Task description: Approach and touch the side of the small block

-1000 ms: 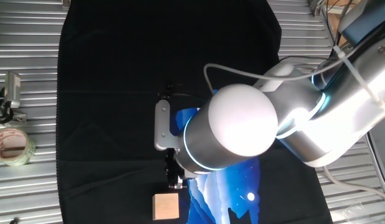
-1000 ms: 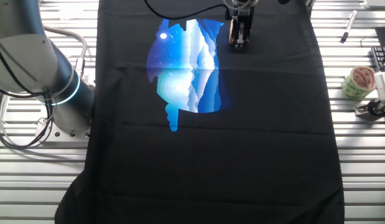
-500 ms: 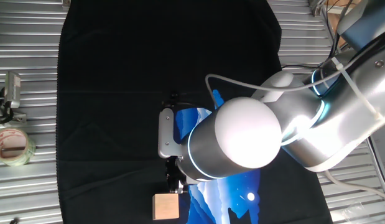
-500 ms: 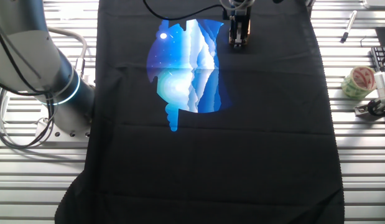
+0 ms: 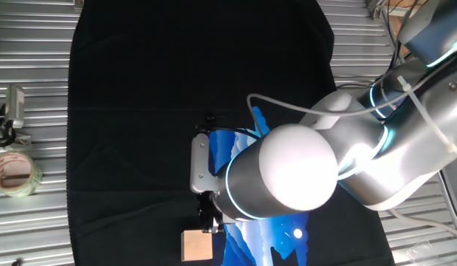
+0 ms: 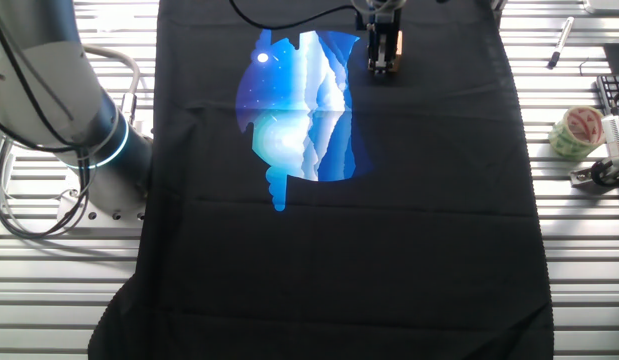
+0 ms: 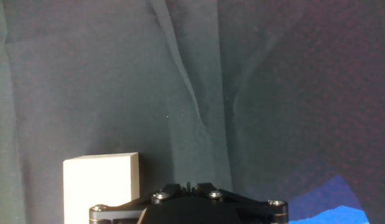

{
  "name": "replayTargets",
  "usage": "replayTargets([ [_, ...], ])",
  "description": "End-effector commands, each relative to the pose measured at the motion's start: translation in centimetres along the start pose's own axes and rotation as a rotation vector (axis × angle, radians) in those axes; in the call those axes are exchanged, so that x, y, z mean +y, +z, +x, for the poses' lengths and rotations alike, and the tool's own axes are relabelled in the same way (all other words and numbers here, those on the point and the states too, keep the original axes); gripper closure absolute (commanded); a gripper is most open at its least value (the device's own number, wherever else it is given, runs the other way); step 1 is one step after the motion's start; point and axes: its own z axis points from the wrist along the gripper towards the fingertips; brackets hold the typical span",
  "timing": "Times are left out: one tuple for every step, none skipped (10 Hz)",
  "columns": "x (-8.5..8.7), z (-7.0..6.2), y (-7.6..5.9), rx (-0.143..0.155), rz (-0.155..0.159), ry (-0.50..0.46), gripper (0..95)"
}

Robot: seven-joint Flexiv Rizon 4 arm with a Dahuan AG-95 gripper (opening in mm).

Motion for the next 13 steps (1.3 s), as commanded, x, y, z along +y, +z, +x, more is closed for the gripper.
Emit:
replayTargets([
  [0.12,0.12,0.0,0.006,-0.012,-0.005,95.0],
  [0.24,0.08,0.02,0.006,-0.011,-0.002,95.0],
  [0.41,-0.09,-0.02,0.007,-0.012,0.0,95.0],
  [0.58,-0.25,-0.1,0.009,-0.011,0.005,95.0],
  [0.88,-0.52,-0.25,0.014,-0.01,0.012,95.0],
  [0.96,-0.59,-0.24,0.013,-0.012,0.014,95.0],
  [1.01,-0.63,-0.11,0.013,-0.011,0.012,95.0],
  [1.05,-0.65,0.02,0.01,-0.01,0.01,95.0],
  [1.05,-0.65,0.07,0.01,-0.008,0.007,95.0],
  [1.06,-0.66,0.07,0.009,-0.006,-0.002,95.0],
  [1.07,-0.67,0.08,0.009,-0.003,-0.006,95.0],
  [1.08,-0.67,0.15,0.006,0.017,-0.021,95.0],
  [1.08,-0.67,0.18,0.009,0.008,-0.02,95.0],
])
